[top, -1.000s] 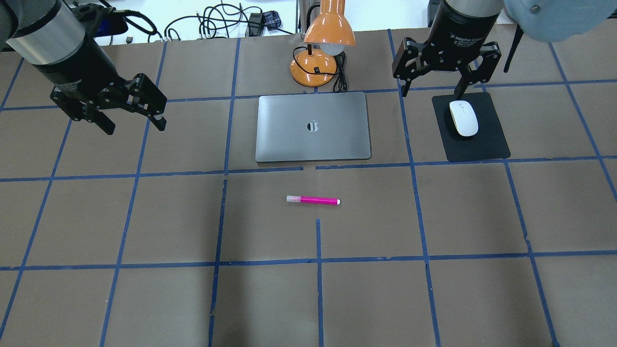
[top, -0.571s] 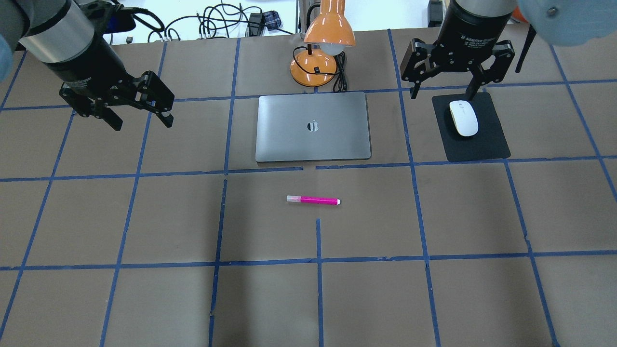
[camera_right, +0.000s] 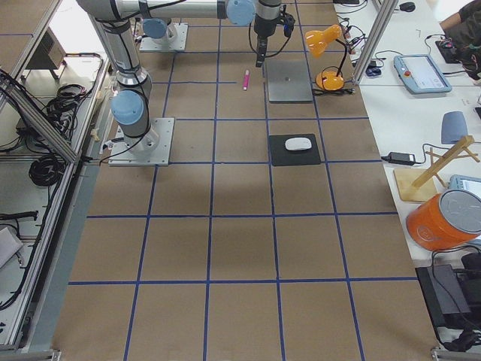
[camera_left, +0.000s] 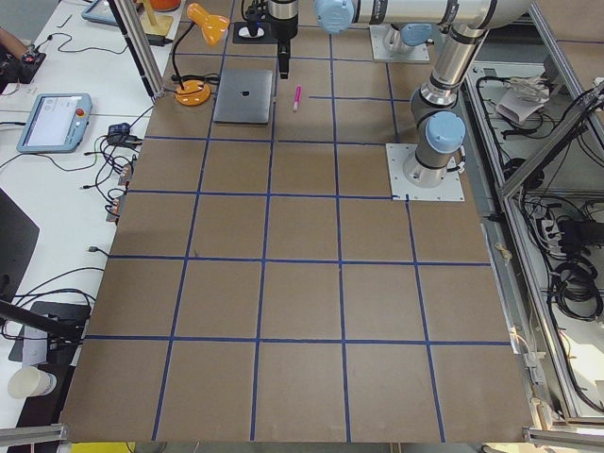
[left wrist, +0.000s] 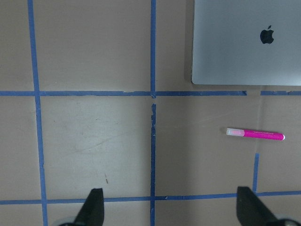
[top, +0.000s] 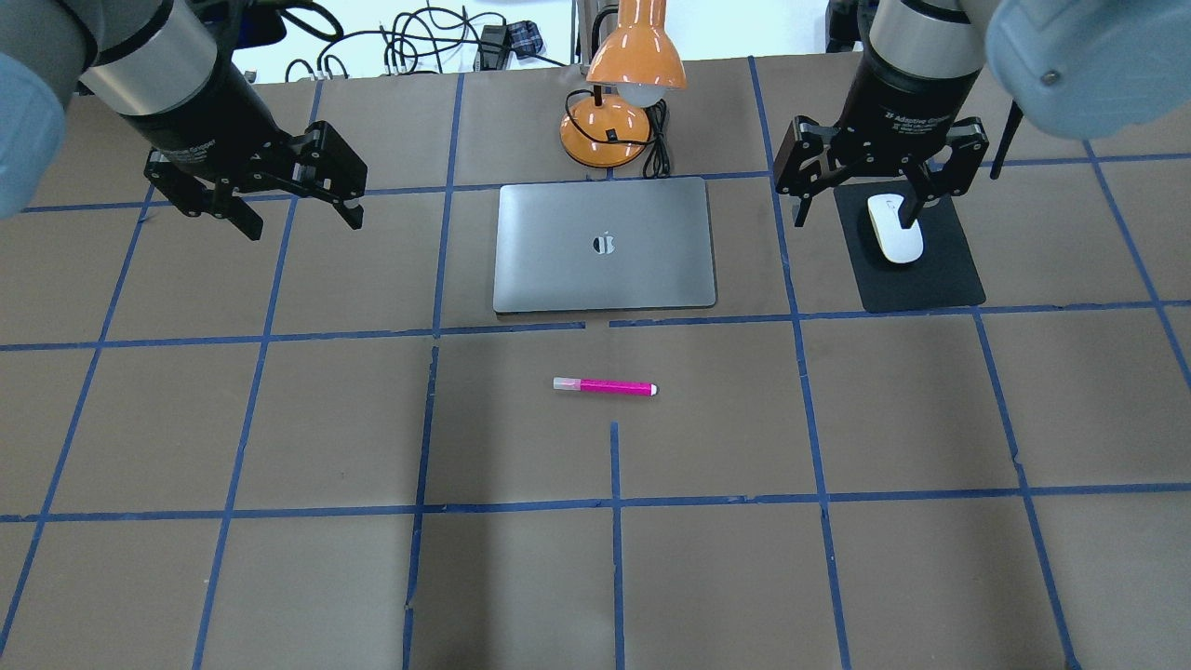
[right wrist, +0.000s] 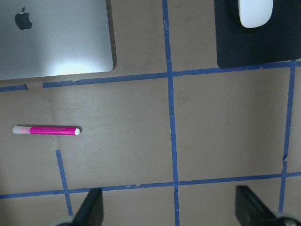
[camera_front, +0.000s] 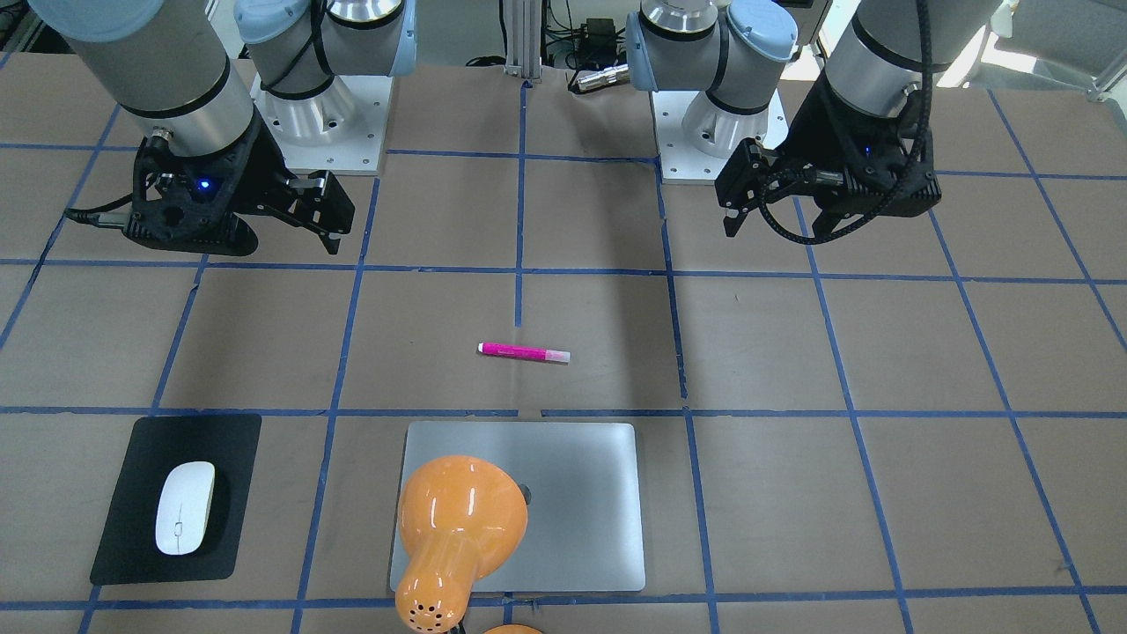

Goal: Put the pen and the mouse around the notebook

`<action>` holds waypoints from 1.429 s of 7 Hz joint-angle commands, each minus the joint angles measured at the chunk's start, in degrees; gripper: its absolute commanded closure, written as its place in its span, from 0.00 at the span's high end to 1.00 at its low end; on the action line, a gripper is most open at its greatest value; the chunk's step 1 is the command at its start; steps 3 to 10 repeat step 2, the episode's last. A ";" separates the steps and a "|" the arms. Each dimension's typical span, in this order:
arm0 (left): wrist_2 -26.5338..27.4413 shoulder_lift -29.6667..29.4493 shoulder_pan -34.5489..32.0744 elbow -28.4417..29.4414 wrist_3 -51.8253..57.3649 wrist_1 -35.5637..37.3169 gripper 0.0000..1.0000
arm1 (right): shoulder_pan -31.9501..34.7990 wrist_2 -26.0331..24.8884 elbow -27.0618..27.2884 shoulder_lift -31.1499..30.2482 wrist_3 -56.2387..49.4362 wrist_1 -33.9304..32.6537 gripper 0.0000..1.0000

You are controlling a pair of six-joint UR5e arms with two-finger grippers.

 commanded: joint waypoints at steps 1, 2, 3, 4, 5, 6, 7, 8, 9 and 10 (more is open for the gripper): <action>-0.03 2.37 -0.26 -0.32 -0.22 -1.67 1.00 | -0.27 -0.21 0.11 -0.34 -0.16 0.05 1.00; 0.32 2.82 -0.17 -0.85 -0.22 -1.51 1.00 | -0.18 0.23 0.29 -0.34 -0.16 0.06 1.00; 0.32 2.82 -0.17 -0.85 -0.22 -1.51 1.00 | -0.18 0.23 0.29 -0.34 -0.16 0.06 1.00; 0.32 2.82 -0.17 -0.85 -0.22 -1.51 1.00 | -0.18 0.23 0.29 -0.34 -0.16 0.06 1.00; 0.32 2.82 -0.17 -0.85 -0.22 -1.51 1.00 | -0.18 0.23 0.29 -0.34 -0.16 0.06 1.00; 0.32 2.82 -0.17 -0.85 -0.22 -1.51 1.00 | -0.18 0.23 0.29 -0.34 -0.16 0.06 1.00; 0.32 2.82 -0.17 -0.85 -0.22 -1.51 1.00 | -0.18 0.23 0.29 -0.34 -0.16 0.06 1.00; 0.32 2.82 -0.17 -0.85 -0.22 -1.51 1.00 | -0.18 0.23 0.29 -0.34 -0.16 0.06 1.00; 0.32 2.82 -0.17 -0.85 -0.22 -1.51 1.00 | -0.18 0.23 0.29 -0.34 -0.16 0.06 1.00; 0.32 2.82 -0.17 -0.85 -0.22 -1.51 1.00 | -0.18 0.23 0.29 -0.34 -0.16 0.06 1.00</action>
